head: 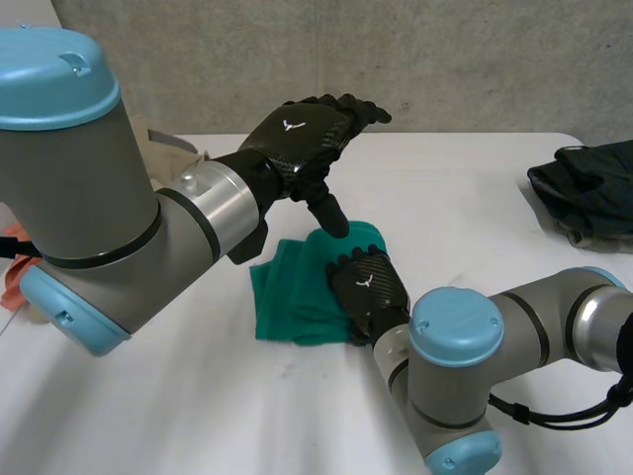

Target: Fold the laundry.

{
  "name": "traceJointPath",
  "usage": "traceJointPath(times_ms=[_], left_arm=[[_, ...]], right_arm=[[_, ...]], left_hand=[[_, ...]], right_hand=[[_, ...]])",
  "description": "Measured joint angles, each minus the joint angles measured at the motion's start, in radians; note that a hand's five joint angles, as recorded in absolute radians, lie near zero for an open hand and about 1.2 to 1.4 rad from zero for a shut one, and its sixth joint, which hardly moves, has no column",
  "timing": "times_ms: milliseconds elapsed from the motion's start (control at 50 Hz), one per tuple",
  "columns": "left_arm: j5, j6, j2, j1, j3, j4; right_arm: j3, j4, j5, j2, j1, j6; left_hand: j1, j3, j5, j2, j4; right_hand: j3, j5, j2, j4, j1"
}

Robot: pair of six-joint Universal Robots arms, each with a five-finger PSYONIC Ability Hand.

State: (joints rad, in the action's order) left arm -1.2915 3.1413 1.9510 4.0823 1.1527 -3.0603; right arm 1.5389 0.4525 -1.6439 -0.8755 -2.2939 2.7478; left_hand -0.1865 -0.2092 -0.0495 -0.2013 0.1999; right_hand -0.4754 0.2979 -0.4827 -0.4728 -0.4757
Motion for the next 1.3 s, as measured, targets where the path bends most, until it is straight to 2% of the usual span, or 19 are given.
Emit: traceJointPath(times_ms=[140, 180, 200, 220, 260, 440, 560, 680, 700, 740, 760, 880, 1000, 1080, 1200, 1300], left_arm=[[0.0, -0.001, -0.002, -0.001, 0.004, -0.002], [0.0, -0.001, -0.003, -0.002, 0.005, -0.002], [0.0, -0.001, -0.004, -0.002, 0.006, -0.002], [0.0, -0.001, -0.004, -0.002, 0.006, -0.002], [0.0, -0.001, -0.004, -0.002, 0.007, -0.002], [0.002, -0.001, -0.009, 0.012, 0.006, -0.002], [0.004, -0.003, -0.025, 0.032, 0.002, -0.002], [0.008, -0.016, -0.05, 0.053, 0.001, -0.002], [0.008, -0.016, -0.05, 0.053, 0.001, -0.002], [0.011, -0.023, -0.058, 0.06, 0.003, -0.002], [0.011, -0.023, -0.058, 0.06, 0.003, -0.002], [0.017, -0.031, -0.059, 0.066, 0.006, -0.004], [0.018, -0.029, -0.04, 0.061, 0.005, -0.004], [0.016, -0.025, -0.017, 0.052, 0.002, -0.005], [0.014, -0.022, 0.005, 0.042, 0.0, -0.005], [0.013, -0.021, 0.015, 0.036, 0.0, -0.006]], right_arm=[[-0.006, 0.093, 0.003, 0.006, 0.015, -0.023], [-0.017, 0.114, 0.006, 0.011, 0.021, -0.03], [-0.026, 0.122, 0.007, 0.015, 0.026, -0.033], [-0.033, 0.126, 0.009, 0.018, 0.031, -0.035], [-0.053, 0.132, 0.012, 0.024, 0.043, -0.037], [-0.174, 0.105, 0.027, -0.006, 0.116, -0.014], [-0.339, 0.048, 0.076, -0.051, 0.22, 0.039], [-0.595, -0.015, 0.125, -0.049, 0.405, 0.138], [-0.595, -0.015, 0.125, -0.049, 0.405, 0.138], [-0.691, -0.03, 0.134, -0.027, 0.501, 0.184], [-0.691, -0.03, 0.134, -0.027, 0.501, 0.184], [-0.786, -0.033, 0.175, 0.035, 0.694, 0.258], [-0.77, 0.003, 0.283, 0.122, 0.852, 0.321], [-0.744, 0.055, 0.42, 0.239, 0.974, 0.386], [-0.706, 0.085, 0.592, 0.351, 1.08, 0.432], [-0.662, 0.096, 0.685, 0.357, 1.116, 0.44]], left_hand=[[0.0, 0.0, 0.0, 0.0, 0.0], [0.0, 0.0, 0.0, 0.0, 0.0], [0.0, 0.0, 0.0, 0.0, 0.0], [0.0, 0.0, 0.0, 0.0, 0.0], [0.0, 0.0, 0.0, 0.0, 0.0], [0.0, 0.0, 0.0, 0.0, 0.0], [0.0, 0.0, 0.0, 0.0, 0.0], [0.0, 0.0, 0.0, 0.0, 0.0], [0.0, 0.0, 0.0, 0.0, 0.0], [0.0, 0.0, 0.0, 0.0, 0.0], [0.0, 0.0, 0.0, 0.0, 0.0], [0.0, 0.0, 0.0, 0.0, 0.0], [0.0, 0.0, 0.0, 0.0, 0.0], [0.0, 0.0, 0.0, 0.0, 0.0], [0.0, 0.0, 0.0, 0.0, 0.0], [0.0, 0.0, 0.0, 0.0, 0.0]], right_hand=[[-0.1, 0.073, -0.09, -0.098, -0.099], [-0.277, 0.244, -0.271, -0.273, -0.275], [-0.474, 0.431, -0.496, -0.47, -0.468], [-0.603, 0.551, -0.607, -0.604, -0.544], [-0.685, 0.634, -0.67, -0.707, -0.558], [-0.686, 0.634, -0.67, -0.717, -0.558], [-0.693, 0.634, -0.67, -0.717, -0.558], [-0.693, 0.634, -0.67, -0.717, -0.558], [-0.693, 0.634, -0.67, -0.717, -0.558], [-0.693, 0.635, -0.67, -0.717, -0.558], [-0.693, 0.635, -0.67, -0.717, -0.558], [-0.695, 0.648, -0.67, -0.717, -0.558], [-0.699, 0.648, -0.67, -0.717, -0.558], [-0.699, 0.648, -0.67, -0.717, -0.558], [-0.699, 0.657, -0.67, -0.717, -0.558], [-0.705, 0.676, -0.67, -0.724, -0.558]])
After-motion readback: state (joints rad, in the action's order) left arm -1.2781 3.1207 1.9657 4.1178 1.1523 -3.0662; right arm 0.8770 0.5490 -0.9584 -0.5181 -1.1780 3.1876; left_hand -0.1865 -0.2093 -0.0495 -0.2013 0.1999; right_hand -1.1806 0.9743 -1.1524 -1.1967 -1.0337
